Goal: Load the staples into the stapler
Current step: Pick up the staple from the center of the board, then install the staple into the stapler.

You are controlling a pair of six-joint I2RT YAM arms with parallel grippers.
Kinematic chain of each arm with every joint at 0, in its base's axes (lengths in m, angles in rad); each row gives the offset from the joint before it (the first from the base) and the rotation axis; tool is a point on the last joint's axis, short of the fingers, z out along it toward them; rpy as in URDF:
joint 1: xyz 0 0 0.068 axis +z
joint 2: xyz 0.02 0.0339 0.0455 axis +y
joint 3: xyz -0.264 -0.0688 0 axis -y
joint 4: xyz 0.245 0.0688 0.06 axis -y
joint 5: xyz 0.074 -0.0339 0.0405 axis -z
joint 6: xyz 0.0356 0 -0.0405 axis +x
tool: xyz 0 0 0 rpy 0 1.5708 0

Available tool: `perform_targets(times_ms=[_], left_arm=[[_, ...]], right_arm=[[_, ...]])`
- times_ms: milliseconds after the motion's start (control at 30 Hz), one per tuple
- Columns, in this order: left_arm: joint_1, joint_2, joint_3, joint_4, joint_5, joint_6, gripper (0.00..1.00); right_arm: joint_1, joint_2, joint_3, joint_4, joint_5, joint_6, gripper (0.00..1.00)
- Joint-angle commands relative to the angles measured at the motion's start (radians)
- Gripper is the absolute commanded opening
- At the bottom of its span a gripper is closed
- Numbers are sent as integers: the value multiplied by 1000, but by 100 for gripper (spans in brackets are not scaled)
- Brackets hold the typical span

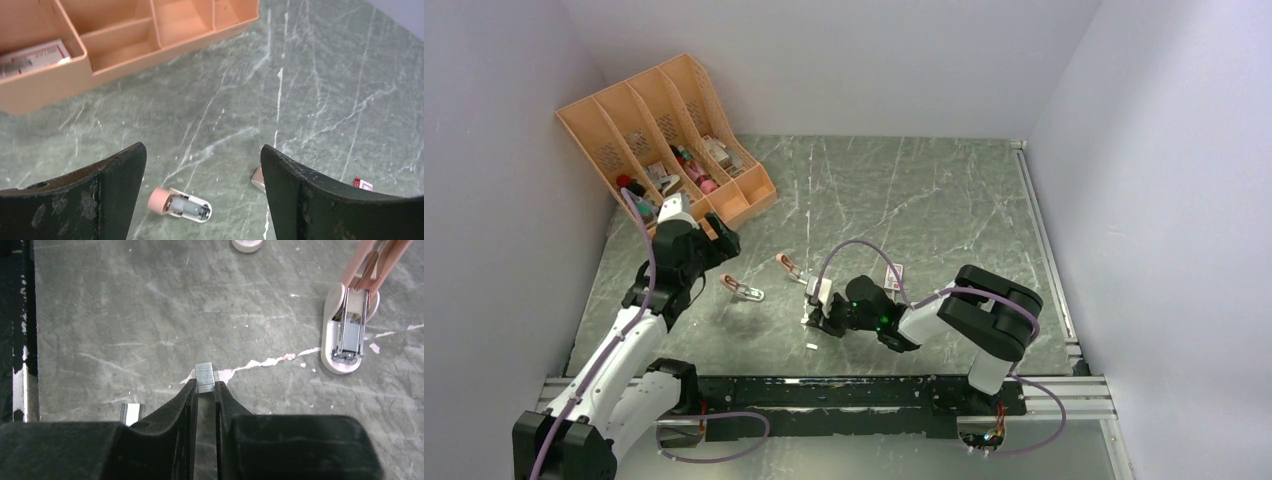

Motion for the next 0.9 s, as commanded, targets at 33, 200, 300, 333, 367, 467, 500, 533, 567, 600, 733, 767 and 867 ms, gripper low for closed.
perform_targets(times_ms=[33, 200, 300, 333, 367, 467, 500, 533, 567, 600, 733, 767, 867], left_arm=[[12, -12, -47, -54, -15, -69, 88], [12, -9, -60, -39, 0, -51, 86], [12, 10, -62, -35, 6, -42, 86], [12, 15, -62, -37, 6, -42, 86], [12, 19, -62, -38, 5, -43, 85], [13, 18, -67, -40, 3, -40, 85], [13, 17, -70, -40, 2, -38, 85], [13, 15, -71, -39, 1, -38, 85], [14, 14, -74, -40, 1, -38, 85], [13, 13, -77, -38, 2, -37, 85], [13, 15, -83, -28, 16, -35, 85], [13, 16, -83, -31, 19, -34, 85], [13, 14, -88, -35, 21, -39, 85]], right_arm=[[1, -25, 63, -26, -21, -8, 16], [2, -2, 125, -9, -24, -20, 16], [0, 42, 180, 7, -13, -24, 16], [1, 58, 201, 6, -9, -24, 16], [0, 78, 223, 7, -1, -23, 16], [0, 133, 295, -3, 22, -10, 17], [1, 149, 316, -16, 32, -9, 17], [0, 164, 334, -30, 39, -12, 17], [0, 178, 350, -41, 43, -19, 17], [-1, 187, 361, -45, 47, -22, 17], [1, 221, 416, -75, 33, -15, 17], [3, 231, 428, -85, 22, -10, 17], [7, 258, 482, -109, 10, 13, 17]])
